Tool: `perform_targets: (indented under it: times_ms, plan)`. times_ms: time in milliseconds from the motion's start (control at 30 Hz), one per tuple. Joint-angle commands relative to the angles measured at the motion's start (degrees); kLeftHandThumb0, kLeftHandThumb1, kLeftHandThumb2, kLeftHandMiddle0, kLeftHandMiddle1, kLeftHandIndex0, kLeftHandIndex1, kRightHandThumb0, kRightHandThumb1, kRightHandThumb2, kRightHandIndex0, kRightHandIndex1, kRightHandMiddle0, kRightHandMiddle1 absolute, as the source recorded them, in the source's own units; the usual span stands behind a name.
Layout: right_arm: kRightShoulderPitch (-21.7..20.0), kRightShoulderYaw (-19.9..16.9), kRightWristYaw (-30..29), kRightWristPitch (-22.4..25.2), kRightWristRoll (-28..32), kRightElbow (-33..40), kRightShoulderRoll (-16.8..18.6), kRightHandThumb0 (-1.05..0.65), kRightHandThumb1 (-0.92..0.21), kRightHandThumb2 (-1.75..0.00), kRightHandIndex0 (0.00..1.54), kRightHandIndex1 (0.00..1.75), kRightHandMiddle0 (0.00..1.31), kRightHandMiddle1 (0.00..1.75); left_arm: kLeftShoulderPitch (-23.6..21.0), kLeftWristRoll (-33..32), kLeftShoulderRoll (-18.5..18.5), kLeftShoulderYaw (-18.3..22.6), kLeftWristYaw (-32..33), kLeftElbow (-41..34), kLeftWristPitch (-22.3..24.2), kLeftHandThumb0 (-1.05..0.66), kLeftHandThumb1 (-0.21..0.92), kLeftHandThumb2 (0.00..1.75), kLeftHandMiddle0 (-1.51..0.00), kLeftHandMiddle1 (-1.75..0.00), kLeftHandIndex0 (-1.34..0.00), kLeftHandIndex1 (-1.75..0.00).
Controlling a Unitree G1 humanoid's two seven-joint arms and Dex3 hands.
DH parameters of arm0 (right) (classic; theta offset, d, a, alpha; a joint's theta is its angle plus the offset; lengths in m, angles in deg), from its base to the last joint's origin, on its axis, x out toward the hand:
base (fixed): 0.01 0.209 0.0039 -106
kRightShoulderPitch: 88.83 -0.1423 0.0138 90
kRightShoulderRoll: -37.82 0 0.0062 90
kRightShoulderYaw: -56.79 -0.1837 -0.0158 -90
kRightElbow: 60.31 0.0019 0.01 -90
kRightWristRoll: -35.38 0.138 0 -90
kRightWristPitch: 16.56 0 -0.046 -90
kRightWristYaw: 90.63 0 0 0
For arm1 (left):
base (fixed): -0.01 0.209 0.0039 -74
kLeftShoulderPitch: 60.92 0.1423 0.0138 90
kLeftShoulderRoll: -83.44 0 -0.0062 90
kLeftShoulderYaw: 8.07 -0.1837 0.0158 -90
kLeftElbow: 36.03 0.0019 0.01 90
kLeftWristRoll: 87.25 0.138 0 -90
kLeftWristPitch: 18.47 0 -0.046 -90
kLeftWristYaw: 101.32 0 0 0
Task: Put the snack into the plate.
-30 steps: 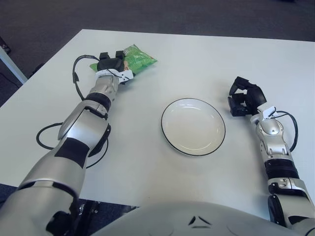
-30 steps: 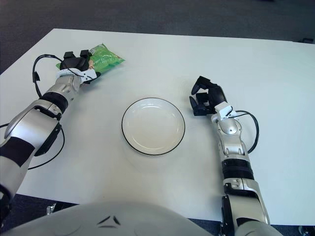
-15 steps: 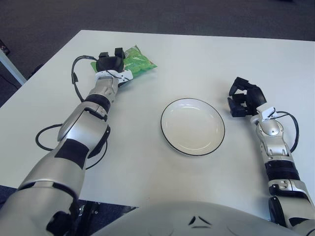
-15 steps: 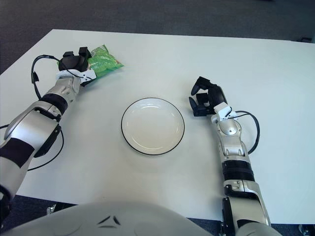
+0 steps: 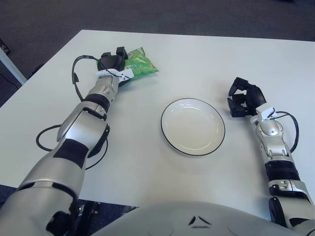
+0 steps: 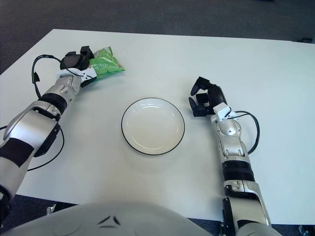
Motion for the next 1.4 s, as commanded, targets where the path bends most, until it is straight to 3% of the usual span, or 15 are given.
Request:
perform_targets:
  times_ms: [0,500,767,1067,1367]
  plan:
    - [2.4,0.0,0.8,1.4,1.6,-0.8,1.8,-0.5,-0.27,-1.38,1.37,1.75,0.66,1.75,1.3,-0.9,-1.1,0.4,-3.2,0.6,-1.3,0.0,0.05,1.58,-0.85,-1.62,-0.58,-1.75]
    - [2.7,-0.2,0.0,1.4,1.5,0.1,2.0,-0.5,-0.28,-1.36,1.36,1.75,0.65,1.75,-0.4,-2.1,-0.7,1.7,0.6,-0.6,-6.4,0.0,-0.01,1.64,-0.9,-1.6,-0.64,-1.75]
    - [2.3,-0.1,0.2,0.9,1.1,-1.3,1.4,-0.5,-0.28,-1.37,1.36,1.75,0.65,1.75,-2.7,-4.0,1.4,4.5,5.9,-4.8,-12.5,0.0,-0.06,1.69,-0.93,-1.6,-0.68,-1.75]
    - [2.1,-0.1,0.0,1.2,0.8,-1.6,1.2,-0.5,-0.28,-1.36,1.36,1.75,0.64,1.75,-2.8,-2.3,3.0,4.2,13.0,-8.8,-14.2,0.0,-0.06,1.71,-0.91,-1.64,-0.68,-1.75]
    - [1.8,0.1,-0.7,0.9,0.2,-1.7,1.3,-0.5,-0.29,-1.35,1.36,1.75,0.64,1.75,-0.8,-5.6,3.9,8.1,13.0,-17.3,-17.5,0.0,-0.05,1.73,-0.88,-1.71,-0.68,-1.75]
